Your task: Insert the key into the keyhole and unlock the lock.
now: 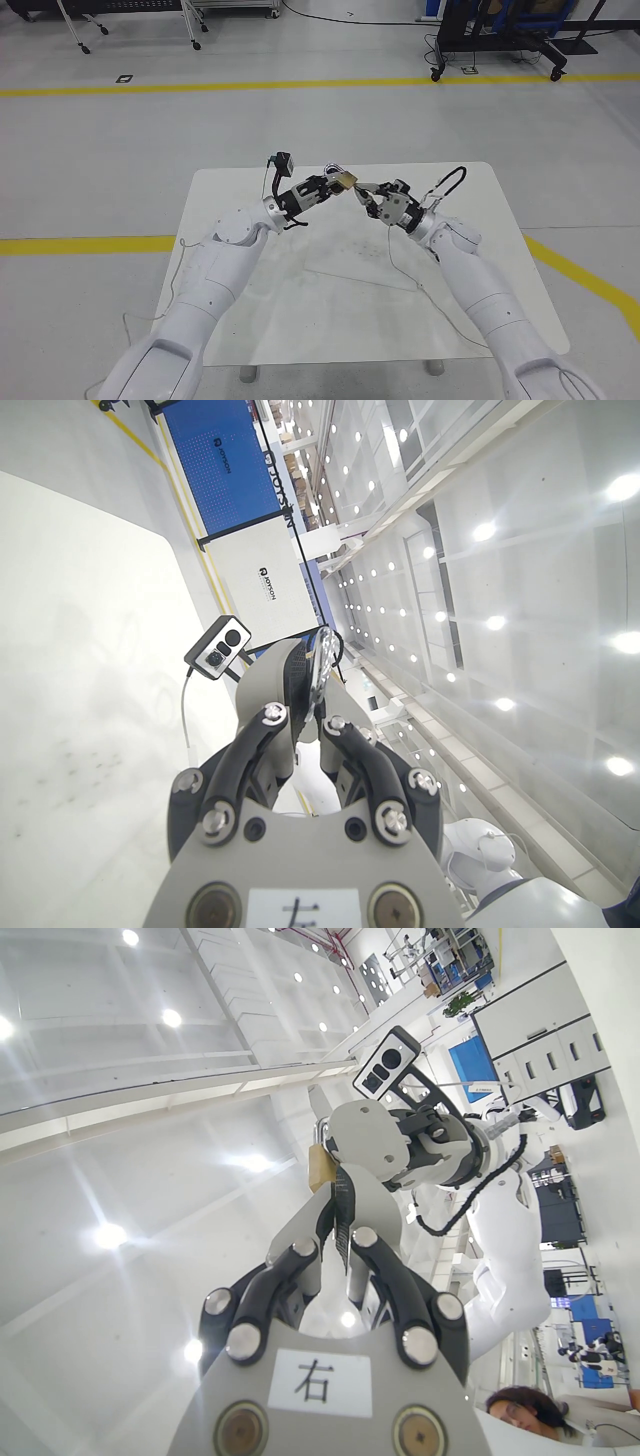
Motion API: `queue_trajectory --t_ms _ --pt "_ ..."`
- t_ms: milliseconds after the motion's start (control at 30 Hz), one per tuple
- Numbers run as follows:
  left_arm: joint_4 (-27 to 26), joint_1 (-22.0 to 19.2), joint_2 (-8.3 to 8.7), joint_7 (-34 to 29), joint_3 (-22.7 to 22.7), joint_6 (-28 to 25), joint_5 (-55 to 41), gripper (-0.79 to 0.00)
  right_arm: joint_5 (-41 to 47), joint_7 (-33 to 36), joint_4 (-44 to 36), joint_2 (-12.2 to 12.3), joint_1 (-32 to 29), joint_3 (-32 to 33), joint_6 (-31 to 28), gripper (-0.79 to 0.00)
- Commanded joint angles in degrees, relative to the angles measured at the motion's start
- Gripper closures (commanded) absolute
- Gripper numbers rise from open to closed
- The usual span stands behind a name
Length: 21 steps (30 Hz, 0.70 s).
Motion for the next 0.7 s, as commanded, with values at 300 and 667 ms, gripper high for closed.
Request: queue_trajectory --t_ms 300,667 --pt "-0.6 0.4 0.01 -0.5 -0.2 0.9 -1.3 0.0 -8.2 -0.3 -3.5 0.4 -1.2 0.1 -9.3 0.0" --pt "-0.3 0.3 -0.04 -2.5 -0.7 1.7 -4.2 0.0 -20.1 -5.7 -10.6 1.2 -4.9 1.6 -22.1 0.0"
